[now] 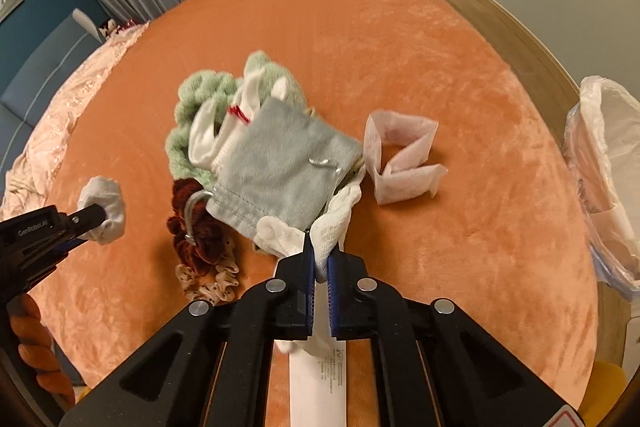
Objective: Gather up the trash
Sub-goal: 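Grasp the white crumpled sock with the left gripper while the right gripper grasps the white glove, then carry the white sock and white glove in both grippers over the trash bin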
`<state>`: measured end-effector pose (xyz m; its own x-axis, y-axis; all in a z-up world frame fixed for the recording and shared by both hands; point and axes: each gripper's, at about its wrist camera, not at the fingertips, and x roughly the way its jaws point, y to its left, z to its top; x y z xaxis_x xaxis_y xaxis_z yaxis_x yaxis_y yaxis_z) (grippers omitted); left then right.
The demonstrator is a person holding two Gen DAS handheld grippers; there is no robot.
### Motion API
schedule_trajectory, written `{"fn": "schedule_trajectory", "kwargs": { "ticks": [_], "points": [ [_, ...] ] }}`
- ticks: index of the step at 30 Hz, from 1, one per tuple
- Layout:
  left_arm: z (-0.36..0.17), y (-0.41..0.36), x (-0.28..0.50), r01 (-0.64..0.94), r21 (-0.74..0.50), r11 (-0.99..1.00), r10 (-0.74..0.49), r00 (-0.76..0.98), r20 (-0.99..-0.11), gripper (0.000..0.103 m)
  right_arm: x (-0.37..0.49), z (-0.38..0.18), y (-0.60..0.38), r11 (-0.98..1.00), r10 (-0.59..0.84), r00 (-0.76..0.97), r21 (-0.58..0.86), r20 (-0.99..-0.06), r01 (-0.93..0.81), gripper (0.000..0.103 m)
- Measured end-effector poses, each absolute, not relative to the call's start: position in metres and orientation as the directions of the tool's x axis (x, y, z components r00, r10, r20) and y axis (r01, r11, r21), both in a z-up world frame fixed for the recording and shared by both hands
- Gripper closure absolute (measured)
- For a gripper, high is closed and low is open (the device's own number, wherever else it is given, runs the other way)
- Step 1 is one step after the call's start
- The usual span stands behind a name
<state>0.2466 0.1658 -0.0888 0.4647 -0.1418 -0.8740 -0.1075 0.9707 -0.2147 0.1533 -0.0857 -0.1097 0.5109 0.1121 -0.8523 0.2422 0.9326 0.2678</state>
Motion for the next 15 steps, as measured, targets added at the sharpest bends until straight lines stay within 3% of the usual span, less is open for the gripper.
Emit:
{"fn": "schedule_trajectory", "kwargs": {
  "ticks": [15],
  "points": [
    [-0.010, 0.020, 0.214, 0.148, -0.214, 0.966, -0.260, 0.540, -0.800, 0.083, 0.111, -0.010, -0.137, 0.929, 0.108, 0.688, 0.319, -0.717, 0.187, 0.098]
  ]
}}
